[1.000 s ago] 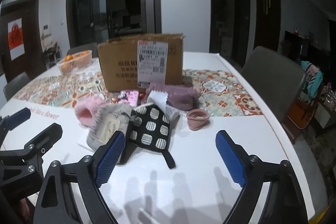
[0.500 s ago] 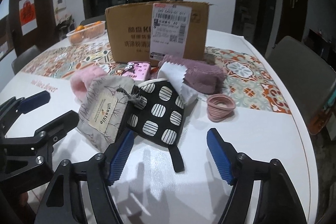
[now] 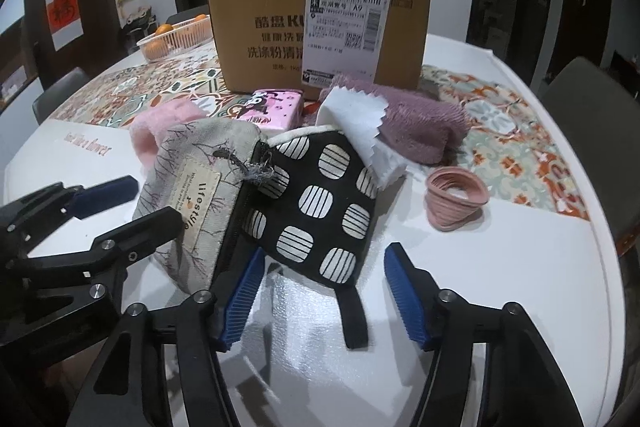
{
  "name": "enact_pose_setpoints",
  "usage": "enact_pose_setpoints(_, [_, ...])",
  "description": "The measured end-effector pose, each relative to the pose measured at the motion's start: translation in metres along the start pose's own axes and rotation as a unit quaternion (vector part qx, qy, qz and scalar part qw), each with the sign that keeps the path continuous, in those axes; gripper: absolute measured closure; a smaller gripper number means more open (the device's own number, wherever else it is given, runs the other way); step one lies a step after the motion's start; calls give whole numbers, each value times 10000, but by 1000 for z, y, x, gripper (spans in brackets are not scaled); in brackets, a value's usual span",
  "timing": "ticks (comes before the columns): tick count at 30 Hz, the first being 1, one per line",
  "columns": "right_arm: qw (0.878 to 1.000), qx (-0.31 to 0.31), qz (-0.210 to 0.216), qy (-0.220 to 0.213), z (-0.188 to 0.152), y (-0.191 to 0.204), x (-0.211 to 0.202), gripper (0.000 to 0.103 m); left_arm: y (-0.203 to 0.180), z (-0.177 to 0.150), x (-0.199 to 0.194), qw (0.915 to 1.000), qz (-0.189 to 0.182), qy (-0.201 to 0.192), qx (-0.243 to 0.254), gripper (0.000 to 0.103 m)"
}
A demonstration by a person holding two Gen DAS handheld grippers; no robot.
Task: Organize soft objects
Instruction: 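Grasp the beige pouch with the left tool while the right tool grasps the black-white mask, then carry the pouch and mask over the cardboard box with both tools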
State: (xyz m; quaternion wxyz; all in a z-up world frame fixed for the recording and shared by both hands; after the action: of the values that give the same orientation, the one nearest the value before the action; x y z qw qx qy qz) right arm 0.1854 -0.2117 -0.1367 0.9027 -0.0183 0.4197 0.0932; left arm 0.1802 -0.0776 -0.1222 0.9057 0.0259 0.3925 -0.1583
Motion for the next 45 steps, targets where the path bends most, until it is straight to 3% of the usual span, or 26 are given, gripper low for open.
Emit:
enact_pose_setpoints(6, [9999, 24, 111, 30, 2, 2, 3, 59, 2, 0, 0, 10000, -31, 2, -80, 82])
enact_pose_setpoints(9, [10000, 17, 72, -11, 2, 3, 2, 69, 2, -1, -1, 10000, -48, -25, -67, 86])
enact_pose_setpoints(14, [9998, 136, 49, -105, 1, 2, -3, 75, 2, -1, -7, 9998, -85, -157, -64, 93])
enact_pose_setpoints(19, [9995, 212, -15, -239, -1, 4, -15, 77, 0, 1, -18, 9994, -93, -332, -84, 95])
enact_pose_setpoints(25, [9987, 321, -50, -382, 0, 7, -29, 78, 1, 5, -44, 9974, 201, -697, -53, 95])
enact_pose_setpoints(38, [9959, 426, -16, -803, 0, 25, -78, 81, 5, 2, -94, 9935, 196, -1080, -290, 95])
enact_pose_setpoints(45, [9915, 337, -175, -1246, 2, 34, -115, 81, 1, 4, -120, 9900, 178, -1376, -243, 95])
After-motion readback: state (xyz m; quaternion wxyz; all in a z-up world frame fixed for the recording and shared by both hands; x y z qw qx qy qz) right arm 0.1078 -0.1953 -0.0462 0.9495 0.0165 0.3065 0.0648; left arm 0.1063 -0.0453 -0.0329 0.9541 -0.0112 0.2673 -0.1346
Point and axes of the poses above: each gripper's, at about its wrist camera, not at the fingertips, and x roughly the way its jaws point, y to its left, z to its top, the point moved 2 cm from there along x, roughly the way its jaws point, and after that the axes turned 2 degrees about y, right-handed, at the moved point
